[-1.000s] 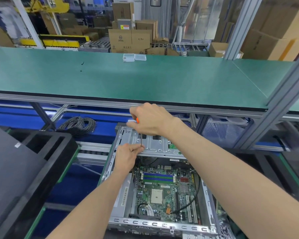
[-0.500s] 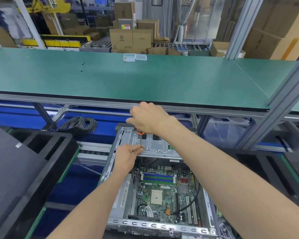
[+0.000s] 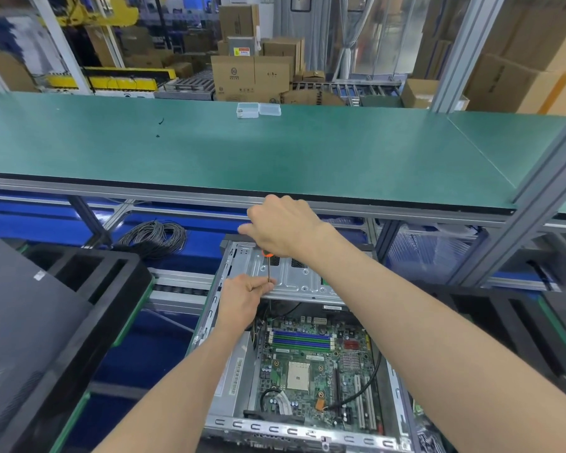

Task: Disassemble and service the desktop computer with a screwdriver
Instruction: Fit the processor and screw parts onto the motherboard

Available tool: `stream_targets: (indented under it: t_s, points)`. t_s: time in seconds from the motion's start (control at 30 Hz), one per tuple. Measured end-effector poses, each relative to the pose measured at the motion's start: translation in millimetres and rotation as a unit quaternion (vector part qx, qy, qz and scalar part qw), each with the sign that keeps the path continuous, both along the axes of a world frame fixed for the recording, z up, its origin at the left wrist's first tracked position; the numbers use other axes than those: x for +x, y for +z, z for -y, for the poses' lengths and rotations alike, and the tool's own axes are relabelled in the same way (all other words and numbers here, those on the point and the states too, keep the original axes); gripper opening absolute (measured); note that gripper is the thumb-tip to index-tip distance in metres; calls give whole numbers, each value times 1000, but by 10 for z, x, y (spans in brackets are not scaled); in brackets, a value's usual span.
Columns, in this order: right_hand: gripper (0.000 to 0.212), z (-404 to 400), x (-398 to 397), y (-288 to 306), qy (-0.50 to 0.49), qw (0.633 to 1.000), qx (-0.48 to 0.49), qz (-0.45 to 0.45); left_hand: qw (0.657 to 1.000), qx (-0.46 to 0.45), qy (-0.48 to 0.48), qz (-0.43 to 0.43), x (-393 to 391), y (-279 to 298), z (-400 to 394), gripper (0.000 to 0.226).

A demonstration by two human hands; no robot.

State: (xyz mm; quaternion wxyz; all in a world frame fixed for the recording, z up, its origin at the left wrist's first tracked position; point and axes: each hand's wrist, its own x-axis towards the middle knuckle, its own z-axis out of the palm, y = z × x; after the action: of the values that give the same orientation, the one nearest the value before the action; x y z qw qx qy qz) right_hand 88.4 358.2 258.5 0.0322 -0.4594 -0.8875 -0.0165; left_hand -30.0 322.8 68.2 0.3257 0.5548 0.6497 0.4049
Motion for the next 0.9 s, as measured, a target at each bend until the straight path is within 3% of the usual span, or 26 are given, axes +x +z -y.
stream_targets:
  t_s: [0.13, 0.3, 0.4, 0.5, 0.6, 0.7, 0.83, 0.9]
  points:
    - [10, -31, -47, 26, 27, 998, -56, -15, 1000, -4, 0, -8, 4, 8, 7, 12]
    - [18, -7, 73, 132, 76, 988, -131, -35, 1000, 0, -4, -22, 5, 43, 19, 12]
    - [16, 18, 75, 78, 40, 995, -76, -50, 1000, -6, 5, -13, 10, 53, 20, 12]
    - [34, 45, -35, 27, -10, 1000, -3, 4, 1000, 1, 7, -13, 15, 56, 19, 11]
    - [12, 15, -78, 40, 7, 999, -31, -5, 1000, -5, 2, -18, 9, 69, 29, 11]
    - [4, -5, -30, 102, 29, 996, -81, 5, 1000, -2, 3, -25, 11, 70, 31, 11]
    - [25, 38, 11, 166, 72, 992, -104, -4, 1000, 4, 1, -26, 5, 61, 29, 11]
    - [15, 46, 31, 146, 80, 992, -95, -16, 1000, 3, -1, -29, 4, 57, 24, 11]
